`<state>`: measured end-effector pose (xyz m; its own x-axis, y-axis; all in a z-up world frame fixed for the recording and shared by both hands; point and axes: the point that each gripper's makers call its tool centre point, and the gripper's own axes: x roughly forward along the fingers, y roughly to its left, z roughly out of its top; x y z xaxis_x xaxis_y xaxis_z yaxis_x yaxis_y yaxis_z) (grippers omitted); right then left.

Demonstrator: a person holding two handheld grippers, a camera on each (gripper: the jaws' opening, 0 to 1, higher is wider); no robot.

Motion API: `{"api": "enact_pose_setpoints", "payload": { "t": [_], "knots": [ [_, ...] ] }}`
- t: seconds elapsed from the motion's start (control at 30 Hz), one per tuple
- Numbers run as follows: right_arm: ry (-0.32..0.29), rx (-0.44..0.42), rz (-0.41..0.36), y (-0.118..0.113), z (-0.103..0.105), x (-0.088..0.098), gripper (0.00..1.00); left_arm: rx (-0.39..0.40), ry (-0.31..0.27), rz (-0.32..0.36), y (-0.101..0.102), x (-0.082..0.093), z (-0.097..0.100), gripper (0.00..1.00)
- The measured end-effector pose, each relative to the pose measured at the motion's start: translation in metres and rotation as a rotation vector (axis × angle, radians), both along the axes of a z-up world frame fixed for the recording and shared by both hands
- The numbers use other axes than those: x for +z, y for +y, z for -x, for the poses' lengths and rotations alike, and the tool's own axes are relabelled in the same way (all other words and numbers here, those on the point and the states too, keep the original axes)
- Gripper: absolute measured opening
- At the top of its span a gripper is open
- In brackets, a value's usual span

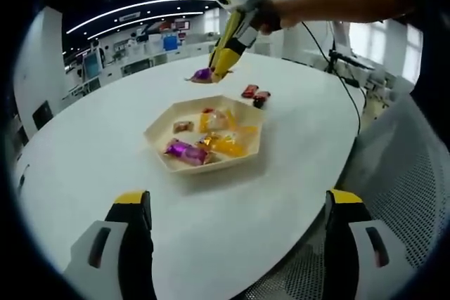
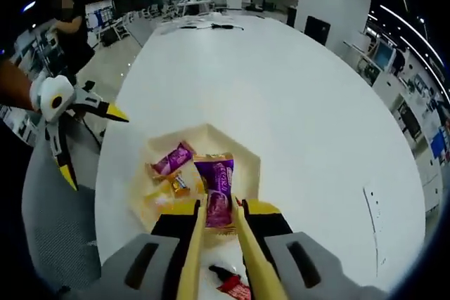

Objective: Place the target food into the container with the food tongs after gripping and lifting it, then release it inside without dropping or visibly crushing the food.

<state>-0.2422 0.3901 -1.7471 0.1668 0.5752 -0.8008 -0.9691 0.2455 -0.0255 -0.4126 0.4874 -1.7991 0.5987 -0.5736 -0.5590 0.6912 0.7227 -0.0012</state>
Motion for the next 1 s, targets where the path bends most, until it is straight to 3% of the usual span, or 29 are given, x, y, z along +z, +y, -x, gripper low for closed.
{"api": "enact_pose_setpoints", "payload": {
  "t": [0.27,0.47,0.63,0.67,1.0],
  "knots": [
    [-0.02,0.013,0.015,0.014,0.005,0.01,0.22,-0.017,-0.027,0.002,-0.002,0.004,0.0,0.99],
    [-0.026,-0.001,0.009,0.022,0.007,0.02,0.22,-0.05,-0.016,-0.003,-0.007,0.002,0.005,0.98],
    [-0.019,-0.024,0.006,0.024,0.014,0.025,0.22,-0.034,-0.007,-0.018,-0.005,0.0,0.003,0.98],
    [-0.024,-0.03,0.002,0.025,0.016,0.025,0.23,-0.015,-0.002,0.016,-0.007,0.004,0.002,0.99],
    [-0.039,-0.092,-0.033,0.03,0.019,0.03,0.23,-0.044,-0.03,0.036,-0.011,0.01,0.004,0.99]
  ]
}}
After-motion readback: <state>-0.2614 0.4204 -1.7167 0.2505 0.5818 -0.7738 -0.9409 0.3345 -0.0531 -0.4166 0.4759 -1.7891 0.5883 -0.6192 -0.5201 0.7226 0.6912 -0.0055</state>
